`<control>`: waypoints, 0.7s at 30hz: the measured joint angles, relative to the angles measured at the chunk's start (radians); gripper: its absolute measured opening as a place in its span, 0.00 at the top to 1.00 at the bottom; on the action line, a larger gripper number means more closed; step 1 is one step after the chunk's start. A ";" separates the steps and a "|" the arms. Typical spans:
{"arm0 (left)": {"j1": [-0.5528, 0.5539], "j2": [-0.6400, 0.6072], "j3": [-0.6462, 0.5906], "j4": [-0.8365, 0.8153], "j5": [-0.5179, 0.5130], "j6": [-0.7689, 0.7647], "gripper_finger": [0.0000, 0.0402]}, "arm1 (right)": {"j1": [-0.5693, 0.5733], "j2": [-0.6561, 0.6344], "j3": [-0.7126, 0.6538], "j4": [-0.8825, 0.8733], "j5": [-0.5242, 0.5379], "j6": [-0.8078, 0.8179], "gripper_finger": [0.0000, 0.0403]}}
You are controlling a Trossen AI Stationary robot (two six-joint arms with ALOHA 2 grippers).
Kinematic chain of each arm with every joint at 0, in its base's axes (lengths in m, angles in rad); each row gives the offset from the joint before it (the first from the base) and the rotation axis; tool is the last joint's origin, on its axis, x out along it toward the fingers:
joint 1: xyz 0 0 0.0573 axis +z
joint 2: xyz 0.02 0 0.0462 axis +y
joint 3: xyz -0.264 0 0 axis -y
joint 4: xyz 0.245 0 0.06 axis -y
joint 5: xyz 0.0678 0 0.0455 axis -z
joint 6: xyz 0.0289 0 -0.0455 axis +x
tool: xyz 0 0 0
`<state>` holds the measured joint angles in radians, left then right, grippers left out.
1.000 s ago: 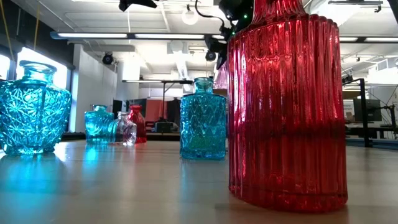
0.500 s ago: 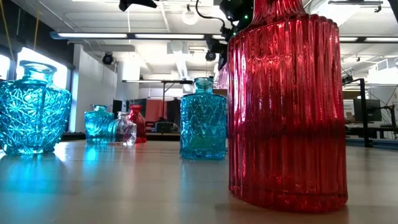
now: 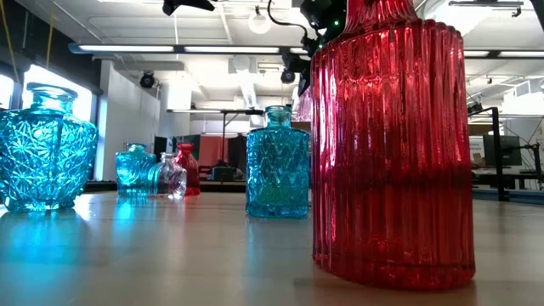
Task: Sort vases onto shelf
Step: Put the top pink vase on the shelf
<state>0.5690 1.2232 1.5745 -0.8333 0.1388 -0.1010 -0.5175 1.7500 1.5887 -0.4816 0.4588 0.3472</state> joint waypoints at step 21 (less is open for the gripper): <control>0.000 0.000 0.000 0.000 0.000 0.000 0.72 | -0.013 0.000 0.000 -0.009 -0.030 0.005 0.61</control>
<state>0.5686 1.2232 1.5745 -0.8330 0.1390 -0.1013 -0.5304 1.7500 1.5883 -0.4905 0.4286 0.3525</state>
